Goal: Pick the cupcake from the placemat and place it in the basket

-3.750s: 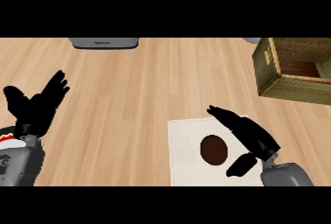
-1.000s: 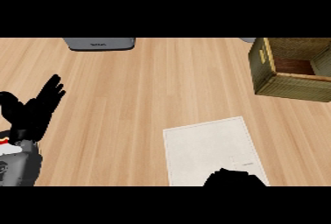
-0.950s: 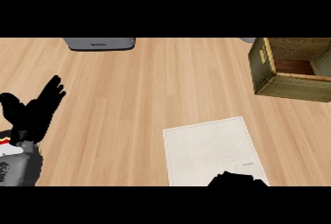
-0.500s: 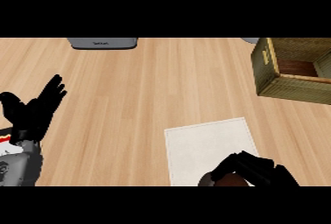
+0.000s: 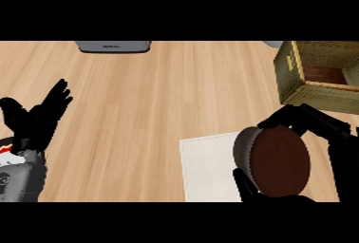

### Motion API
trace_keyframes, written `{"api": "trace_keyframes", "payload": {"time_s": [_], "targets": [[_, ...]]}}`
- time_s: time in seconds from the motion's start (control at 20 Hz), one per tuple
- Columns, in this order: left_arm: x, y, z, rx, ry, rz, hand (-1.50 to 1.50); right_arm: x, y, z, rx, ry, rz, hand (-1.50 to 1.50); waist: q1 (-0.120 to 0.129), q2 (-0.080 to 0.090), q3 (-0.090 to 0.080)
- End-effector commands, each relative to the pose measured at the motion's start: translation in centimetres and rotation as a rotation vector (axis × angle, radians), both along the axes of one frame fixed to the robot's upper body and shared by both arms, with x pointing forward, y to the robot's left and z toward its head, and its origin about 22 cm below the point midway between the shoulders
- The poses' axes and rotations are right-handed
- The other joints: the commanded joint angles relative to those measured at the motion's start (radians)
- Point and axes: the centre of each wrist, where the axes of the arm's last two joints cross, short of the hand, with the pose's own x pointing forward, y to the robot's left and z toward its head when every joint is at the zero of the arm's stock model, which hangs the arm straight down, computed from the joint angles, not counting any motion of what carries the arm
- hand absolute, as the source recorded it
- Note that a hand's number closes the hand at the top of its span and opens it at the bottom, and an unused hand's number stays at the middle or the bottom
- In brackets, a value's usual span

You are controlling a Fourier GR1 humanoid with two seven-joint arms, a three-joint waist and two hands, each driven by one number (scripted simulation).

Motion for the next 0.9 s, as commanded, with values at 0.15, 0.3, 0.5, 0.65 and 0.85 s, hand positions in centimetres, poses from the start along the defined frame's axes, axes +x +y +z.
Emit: {"api": "trace_keyframes", "payload": {"time_s": [0.15, 0.3, 0.5, 0.65, 0.85], "targets": [[0.0, -0.2, 0.2, -0.016, -0.004, -0.020, 0.00, 2.1, -1.5, 8.0, 0.078, -0.094, -0.103, 1.50, 0.001, -0.002, 0.001], [-0.5, -0.2, -0.1, -0.003, 0.007, -0.005, 0.00, 4.7, -3.3, 10.3, 0.036, -0.104, -0.171, 1.50, 0.002, -0.001, 0.002], [-0.1, 0.6, 0.0, 0.000, -0.001, -0.006, 0.00, 8.0, -7.0, 10.6, -0.036, -0.128, -0.304, 1.50, 0.004, 0.004, 0.002], [-1.4, -0.9, -0.9, -0.007, 0.005, -0.023, 0.00, 10.3, -9.3, 10.0, -0.039, -0.093, -0.331, 1.50, 0.009, 0.003, 0.003], [-0.3, -0.7, -0.2, -0.006, 0.005, 0.006, 0.00, 12.0, -13.1, 7.9, -0.035, -0.091, -0.340, 1.50, 0.003, 0.004, 0.003]]}}
